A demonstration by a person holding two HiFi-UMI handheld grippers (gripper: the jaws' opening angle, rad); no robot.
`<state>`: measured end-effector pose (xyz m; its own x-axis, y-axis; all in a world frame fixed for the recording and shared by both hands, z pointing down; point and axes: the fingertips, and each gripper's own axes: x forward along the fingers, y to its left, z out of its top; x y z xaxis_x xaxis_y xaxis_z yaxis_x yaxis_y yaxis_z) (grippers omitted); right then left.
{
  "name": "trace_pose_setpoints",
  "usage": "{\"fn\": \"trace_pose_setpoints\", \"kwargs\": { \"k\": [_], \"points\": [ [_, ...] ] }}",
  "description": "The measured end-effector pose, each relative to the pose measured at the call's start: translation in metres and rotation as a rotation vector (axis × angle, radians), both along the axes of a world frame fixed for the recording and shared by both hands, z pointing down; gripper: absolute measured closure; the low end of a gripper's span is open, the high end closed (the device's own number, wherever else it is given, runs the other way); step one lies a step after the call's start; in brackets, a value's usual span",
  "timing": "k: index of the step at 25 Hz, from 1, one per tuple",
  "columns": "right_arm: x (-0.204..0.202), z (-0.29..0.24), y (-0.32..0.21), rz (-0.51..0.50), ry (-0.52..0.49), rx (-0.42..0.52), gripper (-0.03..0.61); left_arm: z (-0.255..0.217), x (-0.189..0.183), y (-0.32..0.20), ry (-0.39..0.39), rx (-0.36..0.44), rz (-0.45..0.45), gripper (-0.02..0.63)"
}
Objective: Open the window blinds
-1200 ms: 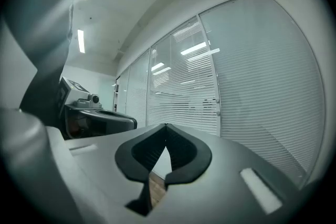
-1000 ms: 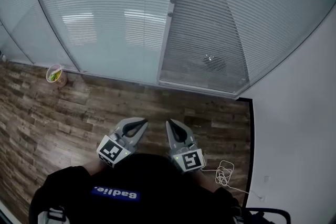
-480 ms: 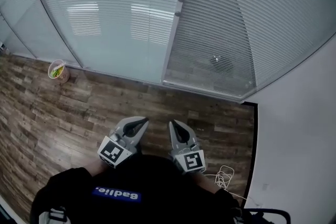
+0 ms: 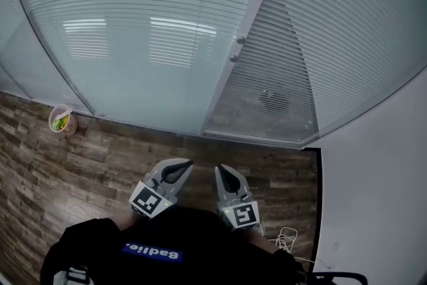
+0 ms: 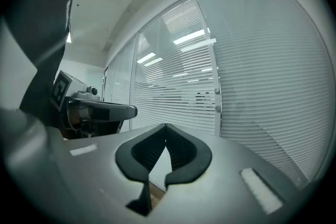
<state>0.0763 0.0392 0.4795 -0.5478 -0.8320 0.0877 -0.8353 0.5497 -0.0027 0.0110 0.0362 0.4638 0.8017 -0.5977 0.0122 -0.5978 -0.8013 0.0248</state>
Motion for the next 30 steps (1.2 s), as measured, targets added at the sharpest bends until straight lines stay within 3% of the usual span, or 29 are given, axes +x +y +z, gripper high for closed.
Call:
{"fn": "trace_pose_setpoints", "kwargs": {
  "k": [7,14,24,30],
  "points": [
    [-0.032,-0.003,-0.051,0.035,0.031,-0.018,0.575,0.004,-0.027,-0.053,0.023,-0.026,0.045,0.615],
    [-0.024,0.004,-0.094,0.044,0.036,-0.054,0.575,0.006,-0.022,-0.095,0.023,-0.053,0.028,0.615],
    [0.027,-0.011,-0.16,-0.034,0.013,-0.005,0.575,-0.011,0.014,-0.141,-0.035,-0.009,-0.1,0.615],
    [0.069,0.007,-0.184,-0.049,-0.069,-0.074,0.565,-0.015,0.049,-0.154,-0.076,-0.012,-0.152,0.615]
  ]
}}
